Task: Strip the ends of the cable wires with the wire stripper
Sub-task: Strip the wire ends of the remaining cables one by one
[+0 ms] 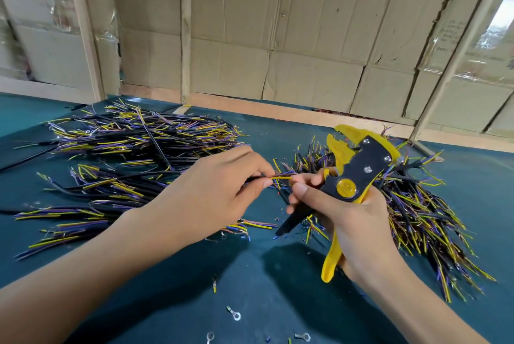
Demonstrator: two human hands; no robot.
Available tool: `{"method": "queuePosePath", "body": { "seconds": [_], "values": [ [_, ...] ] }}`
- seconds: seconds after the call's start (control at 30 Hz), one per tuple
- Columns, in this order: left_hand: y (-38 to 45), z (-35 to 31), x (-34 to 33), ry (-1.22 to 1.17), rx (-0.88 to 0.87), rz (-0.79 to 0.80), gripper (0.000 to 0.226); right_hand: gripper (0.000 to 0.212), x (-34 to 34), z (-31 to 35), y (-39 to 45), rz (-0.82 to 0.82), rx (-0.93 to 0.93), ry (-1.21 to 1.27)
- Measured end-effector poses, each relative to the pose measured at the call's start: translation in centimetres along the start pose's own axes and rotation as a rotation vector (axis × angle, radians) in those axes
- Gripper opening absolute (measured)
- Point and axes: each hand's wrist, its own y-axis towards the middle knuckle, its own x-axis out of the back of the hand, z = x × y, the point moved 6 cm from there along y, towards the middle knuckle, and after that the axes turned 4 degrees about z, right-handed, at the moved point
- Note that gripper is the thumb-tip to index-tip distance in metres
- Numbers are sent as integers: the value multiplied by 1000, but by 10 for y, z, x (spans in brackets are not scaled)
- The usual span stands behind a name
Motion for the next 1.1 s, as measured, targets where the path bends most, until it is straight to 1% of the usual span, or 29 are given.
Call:
{"method": "queuePosePath", "body": {
  "seconds": [0.13,0.27,0.33,0.4,0.47,0.53,0.6,0.67,0.73,0.8,0.87,0.97,1.03,1.1],
  "values": [
    [0,3,-4,-19,52,-10,4,28,-4,1,-2,34,-10,11],
    [-1,4,-8,19,51,7,6,23,-10,4,-5,115,-22,-16],
    [-2,5,-7,1,77,-13,8,16,-12,4,-5,149,-18,-31],
    [-2,8,-4,-63,137,-60,9,16,-14,4,-6,153,-13,-61],
    [-3,12,-2,-156,208,-111,14,13,-12,-1,-4,123,-73,-18],
    [-2,15,0,-247,257,-137,16,12,-10,-10,-3,115,-199,62],
    [-2,15,2,-326,278,-153,15,12,-9,-14,-3,147,-288,61],
    [-1,15,4,-401,291,-156,15,8,-11,-15,-3,187,-313,60],
    [0,13,5,-477,278,-125,14,15,-14,-15,-3,184,-292,110],
    [0,10,3,-529,258,-74,14,24,-13,-13,-2,133,-242,163],
    [0,8,0,-554,248,-25,14,20,-11,-11,-1,88,-192,171],
    [-1,5,-4,-589,238,24,15,11,-10,-10,-2,64,-165,155],
    [-1,4,-5,-599,235,25,17,8,-11,-11,-2,51,-162,146],
    [0,5,-3,-632,250,-4,20,9,-12,-12,-3,54,-163,142]
  ]
}}
